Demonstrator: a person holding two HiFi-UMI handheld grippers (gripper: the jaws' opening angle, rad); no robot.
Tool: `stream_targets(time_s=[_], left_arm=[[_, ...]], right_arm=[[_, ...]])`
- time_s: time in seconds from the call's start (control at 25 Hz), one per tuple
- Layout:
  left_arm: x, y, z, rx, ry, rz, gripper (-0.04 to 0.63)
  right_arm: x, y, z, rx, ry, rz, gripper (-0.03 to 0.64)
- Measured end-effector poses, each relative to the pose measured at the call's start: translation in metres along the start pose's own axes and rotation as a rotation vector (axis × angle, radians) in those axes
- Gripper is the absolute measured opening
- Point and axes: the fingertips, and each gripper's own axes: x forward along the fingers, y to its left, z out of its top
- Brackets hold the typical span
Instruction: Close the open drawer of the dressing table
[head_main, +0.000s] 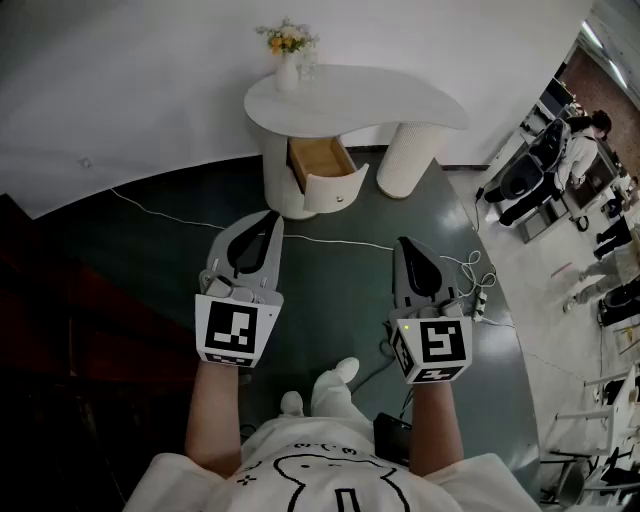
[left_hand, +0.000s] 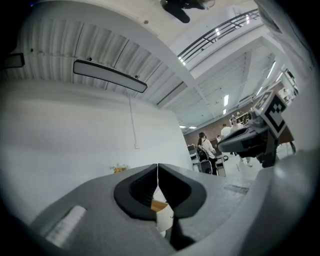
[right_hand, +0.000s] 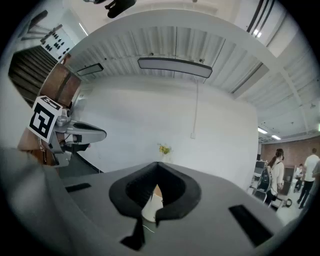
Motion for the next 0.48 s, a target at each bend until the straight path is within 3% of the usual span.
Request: stream_targets(time_s=[0.48], left_arm=[[0.013,0.021,-0.017,-0.053,0.011,-0.011,0.018]], right_arm=[[0.017,0.001,-0.014,-0.014,0.039,-0.008,-0.002]])
